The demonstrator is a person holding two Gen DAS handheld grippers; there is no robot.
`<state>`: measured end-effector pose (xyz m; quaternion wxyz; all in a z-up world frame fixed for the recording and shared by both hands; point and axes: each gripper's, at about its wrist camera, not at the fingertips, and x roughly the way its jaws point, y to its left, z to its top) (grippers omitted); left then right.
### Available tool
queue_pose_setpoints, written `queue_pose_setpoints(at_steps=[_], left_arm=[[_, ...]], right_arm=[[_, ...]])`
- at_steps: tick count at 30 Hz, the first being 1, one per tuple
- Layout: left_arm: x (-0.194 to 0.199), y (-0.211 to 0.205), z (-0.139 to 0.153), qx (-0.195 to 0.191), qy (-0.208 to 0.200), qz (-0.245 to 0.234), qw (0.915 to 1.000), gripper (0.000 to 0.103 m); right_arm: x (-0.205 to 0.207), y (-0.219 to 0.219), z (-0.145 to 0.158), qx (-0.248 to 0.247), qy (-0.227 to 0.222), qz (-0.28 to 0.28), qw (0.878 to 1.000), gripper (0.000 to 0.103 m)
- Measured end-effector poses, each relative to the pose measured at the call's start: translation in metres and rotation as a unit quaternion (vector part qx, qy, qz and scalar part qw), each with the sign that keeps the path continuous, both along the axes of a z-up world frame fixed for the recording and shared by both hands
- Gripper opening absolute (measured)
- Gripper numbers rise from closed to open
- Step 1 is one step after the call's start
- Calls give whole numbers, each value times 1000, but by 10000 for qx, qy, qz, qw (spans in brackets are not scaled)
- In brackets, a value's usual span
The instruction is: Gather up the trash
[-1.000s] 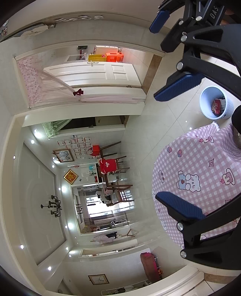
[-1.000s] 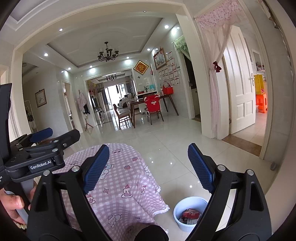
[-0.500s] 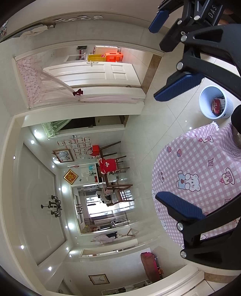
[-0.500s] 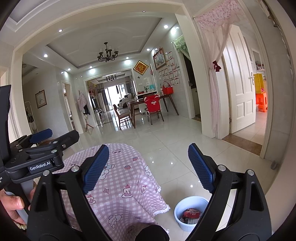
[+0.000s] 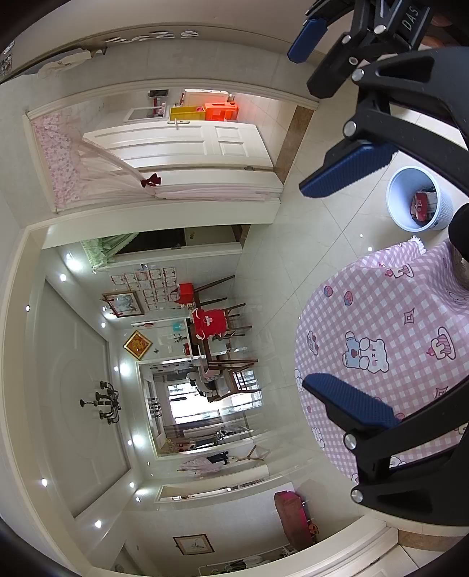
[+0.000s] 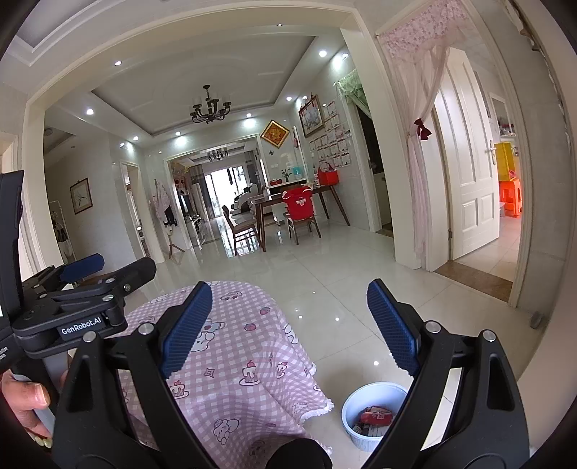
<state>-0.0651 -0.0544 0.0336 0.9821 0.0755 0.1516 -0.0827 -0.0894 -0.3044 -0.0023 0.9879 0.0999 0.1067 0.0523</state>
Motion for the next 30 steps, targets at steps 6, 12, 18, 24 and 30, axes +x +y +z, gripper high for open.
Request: queue_pose_setpoints(at_steps=[6,12,18,24,30], left_arm=[[-1,2,0,3,-16,-12,10000,96],[-1,2,1,6,-17,-23,10000,96],[-1,3,2,20,-21,-32,10000,96],[-1,3,3,49,-18,-18,10000,96],[-1,3,3,56,-21,-16,10000,96]], right_arm=[[0,5,0,27,-11,17,10000,86],[0,4,-1,23,-12,18,10000,87],[0,4,-1,26,-13,18,10000,87],[0,7,-1,33,-15,26,10000,87],[1,8,0,34,-15,19,10000,87]])
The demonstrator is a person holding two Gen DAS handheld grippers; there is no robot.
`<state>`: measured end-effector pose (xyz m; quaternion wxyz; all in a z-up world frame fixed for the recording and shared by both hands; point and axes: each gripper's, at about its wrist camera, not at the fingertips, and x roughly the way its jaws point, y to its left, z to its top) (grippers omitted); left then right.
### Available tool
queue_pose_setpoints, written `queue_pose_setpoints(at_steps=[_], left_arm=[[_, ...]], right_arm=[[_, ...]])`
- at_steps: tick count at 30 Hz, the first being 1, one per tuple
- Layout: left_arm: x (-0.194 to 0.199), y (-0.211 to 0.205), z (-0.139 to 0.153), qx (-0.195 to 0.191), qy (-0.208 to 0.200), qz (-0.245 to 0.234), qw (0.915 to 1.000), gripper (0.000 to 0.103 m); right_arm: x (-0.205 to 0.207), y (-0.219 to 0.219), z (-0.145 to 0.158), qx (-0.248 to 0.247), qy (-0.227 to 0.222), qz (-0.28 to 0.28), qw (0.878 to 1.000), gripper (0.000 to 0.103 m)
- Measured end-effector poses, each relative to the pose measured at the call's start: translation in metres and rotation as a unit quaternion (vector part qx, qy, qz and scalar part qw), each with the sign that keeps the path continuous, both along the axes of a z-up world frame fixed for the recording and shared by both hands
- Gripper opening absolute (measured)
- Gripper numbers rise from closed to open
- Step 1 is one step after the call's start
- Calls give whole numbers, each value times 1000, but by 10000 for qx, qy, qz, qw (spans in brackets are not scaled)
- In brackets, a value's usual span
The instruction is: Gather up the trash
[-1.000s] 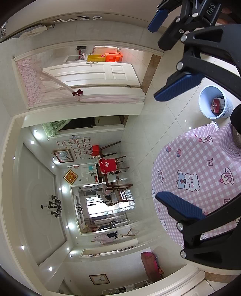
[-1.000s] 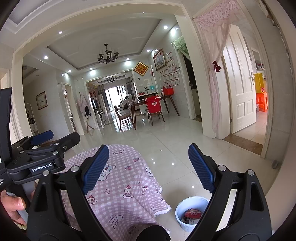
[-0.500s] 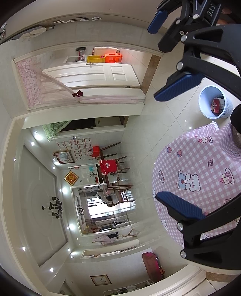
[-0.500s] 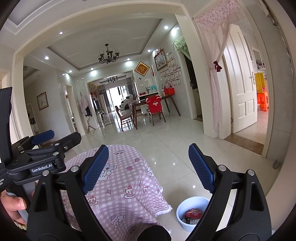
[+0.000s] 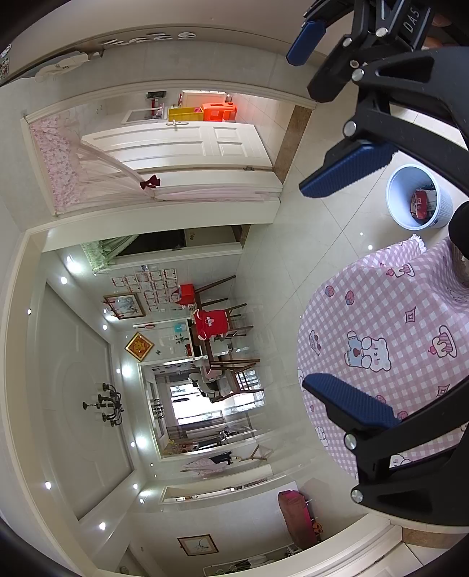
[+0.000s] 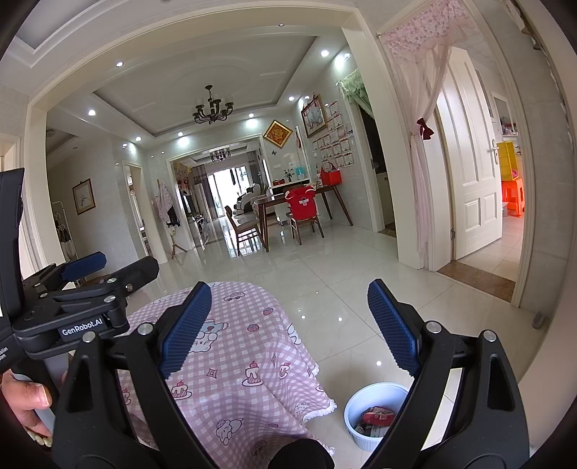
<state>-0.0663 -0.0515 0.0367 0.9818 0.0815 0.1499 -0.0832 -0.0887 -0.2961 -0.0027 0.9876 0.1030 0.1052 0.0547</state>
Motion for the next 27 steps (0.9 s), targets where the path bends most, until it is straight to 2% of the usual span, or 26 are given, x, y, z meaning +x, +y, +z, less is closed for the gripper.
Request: queue_pose_setpoints(at_steps=[27], left_arm=[[-1,0,1,18,12,-6,10000,96]], right_arm=[[5,-1,-4,47,28,-6,10000,87]])
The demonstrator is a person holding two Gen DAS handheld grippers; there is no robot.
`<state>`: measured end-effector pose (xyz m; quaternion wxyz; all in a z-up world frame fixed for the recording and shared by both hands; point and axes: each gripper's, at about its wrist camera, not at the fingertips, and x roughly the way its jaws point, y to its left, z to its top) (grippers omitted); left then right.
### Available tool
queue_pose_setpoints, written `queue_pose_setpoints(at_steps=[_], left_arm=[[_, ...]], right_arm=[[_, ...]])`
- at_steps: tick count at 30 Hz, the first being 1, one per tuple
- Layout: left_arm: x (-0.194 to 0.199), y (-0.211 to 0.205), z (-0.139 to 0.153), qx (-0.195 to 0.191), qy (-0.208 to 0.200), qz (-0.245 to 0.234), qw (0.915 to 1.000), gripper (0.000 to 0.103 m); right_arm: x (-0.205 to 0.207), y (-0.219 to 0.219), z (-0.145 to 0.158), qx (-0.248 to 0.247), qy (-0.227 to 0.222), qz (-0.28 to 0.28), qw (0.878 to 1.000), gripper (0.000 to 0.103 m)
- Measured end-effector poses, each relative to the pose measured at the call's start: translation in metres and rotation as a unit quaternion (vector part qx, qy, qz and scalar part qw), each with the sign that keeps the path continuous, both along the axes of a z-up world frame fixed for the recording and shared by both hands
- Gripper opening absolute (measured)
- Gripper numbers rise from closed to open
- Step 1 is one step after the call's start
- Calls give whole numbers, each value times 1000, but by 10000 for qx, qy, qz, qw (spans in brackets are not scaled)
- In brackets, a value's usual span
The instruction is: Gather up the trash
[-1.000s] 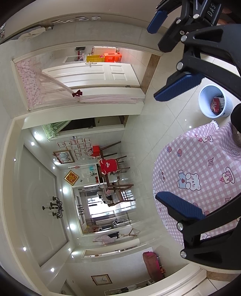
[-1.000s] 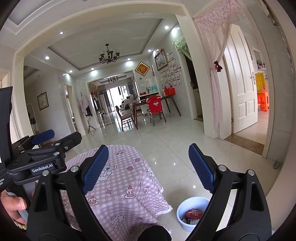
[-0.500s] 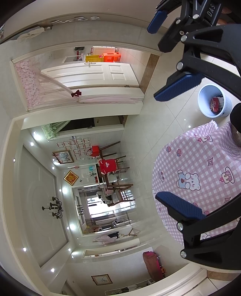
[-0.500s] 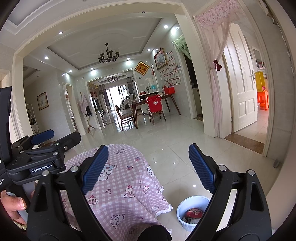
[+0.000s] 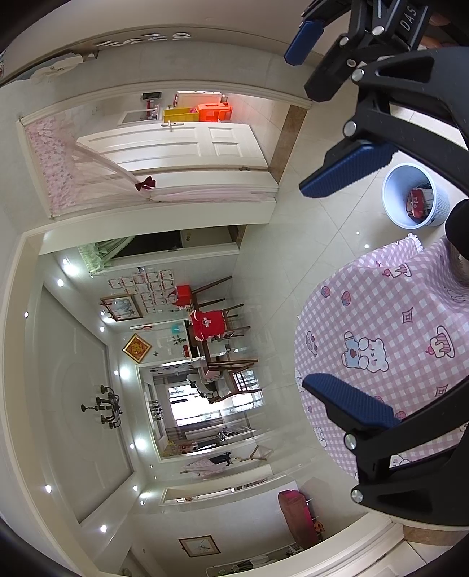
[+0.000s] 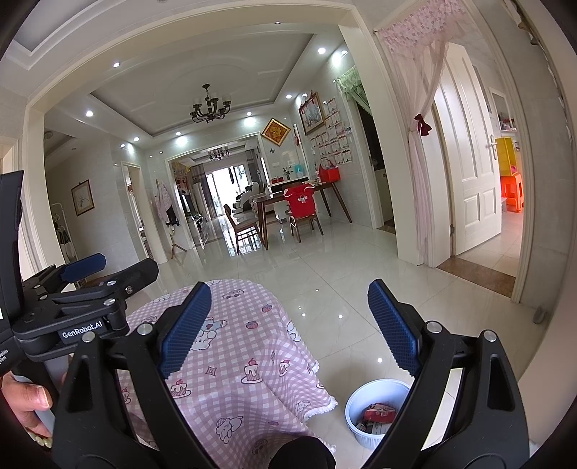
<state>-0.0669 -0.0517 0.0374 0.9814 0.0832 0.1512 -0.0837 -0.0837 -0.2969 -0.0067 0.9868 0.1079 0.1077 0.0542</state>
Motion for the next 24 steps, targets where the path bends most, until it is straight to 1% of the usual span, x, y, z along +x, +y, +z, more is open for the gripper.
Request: queue_pose_setpoints(at_steps=[11,15,24], left_arm=[[0,5,-5,5,34,-13,10000,96],[-2,9,-11,12,58,-18,10000,96],[-1,16,-18,22,110,-44,9999,96]], right_arm=[[0,-1,-5,16,15,-11,10000,87],[1,0,-10,14,30,-25,10000,87],[1,0,-11,9,30,-38,10000,87]])
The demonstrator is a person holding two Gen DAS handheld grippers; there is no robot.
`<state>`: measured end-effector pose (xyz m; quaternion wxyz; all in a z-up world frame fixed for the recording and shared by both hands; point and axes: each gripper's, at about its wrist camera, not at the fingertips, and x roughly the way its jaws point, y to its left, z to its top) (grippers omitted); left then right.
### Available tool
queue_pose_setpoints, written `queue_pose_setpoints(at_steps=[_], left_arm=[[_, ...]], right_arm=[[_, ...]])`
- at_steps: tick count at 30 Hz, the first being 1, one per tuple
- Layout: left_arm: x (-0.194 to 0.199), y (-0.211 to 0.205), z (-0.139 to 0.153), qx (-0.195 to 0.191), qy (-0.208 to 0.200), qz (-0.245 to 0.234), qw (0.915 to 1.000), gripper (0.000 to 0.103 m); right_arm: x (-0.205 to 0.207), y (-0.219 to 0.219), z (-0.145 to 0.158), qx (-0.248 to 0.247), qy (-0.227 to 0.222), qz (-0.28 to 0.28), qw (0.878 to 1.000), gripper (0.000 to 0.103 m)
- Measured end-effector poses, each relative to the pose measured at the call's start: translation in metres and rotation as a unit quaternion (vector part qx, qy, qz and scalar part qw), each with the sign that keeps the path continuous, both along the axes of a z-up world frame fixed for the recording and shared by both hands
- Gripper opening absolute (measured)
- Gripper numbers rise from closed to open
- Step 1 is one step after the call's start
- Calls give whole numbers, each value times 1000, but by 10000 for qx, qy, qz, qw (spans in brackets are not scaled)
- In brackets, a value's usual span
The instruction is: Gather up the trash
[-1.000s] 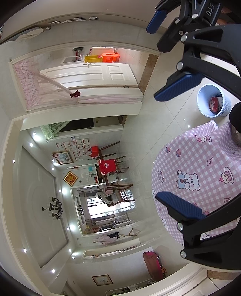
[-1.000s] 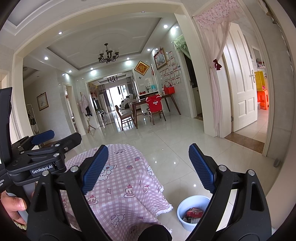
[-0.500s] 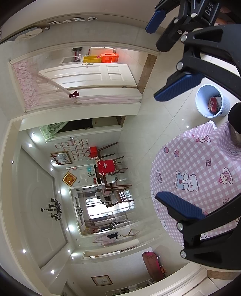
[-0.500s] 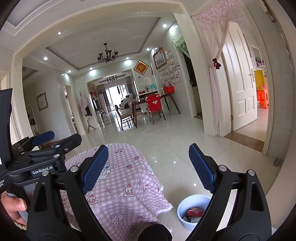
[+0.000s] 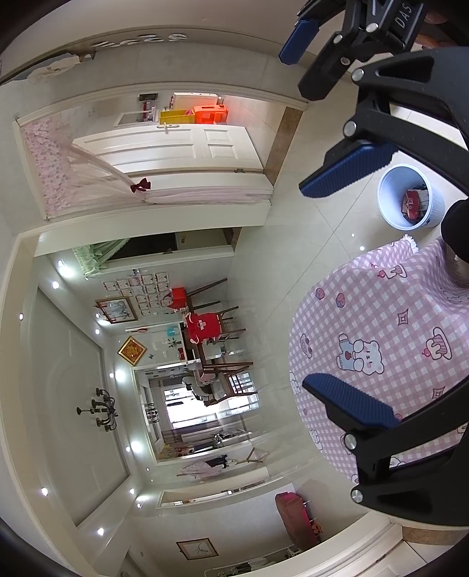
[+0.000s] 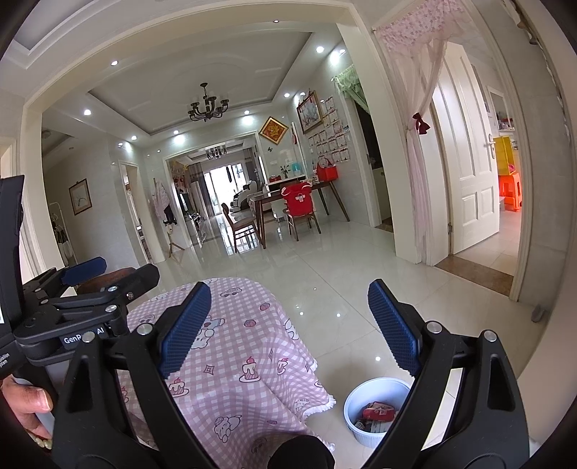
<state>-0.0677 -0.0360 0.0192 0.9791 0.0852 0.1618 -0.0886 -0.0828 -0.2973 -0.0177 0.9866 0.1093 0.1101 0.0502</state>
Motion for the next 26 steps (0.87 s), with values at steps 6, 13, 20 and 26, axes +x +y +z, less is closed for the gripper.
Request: queue_pose_setpoints(at_steps=[6,13,20,26], left_arm=[[-2,11,-3,-20,22,9,10000,96],[-1,15,-4,-30,32,5,10000,96],[10,20,-10,-52,157,-12,9999,96],[34,31,-20,-51,387,63,9992,96]], right_arm=[[2,1,-4,-5,34,2,10000,87],[4,2,-5,-22,41,-9,10000,87],[16,6,-6,-50,152,-24,9999,87],[35,14,-10,-136,322,17,9994,87]])
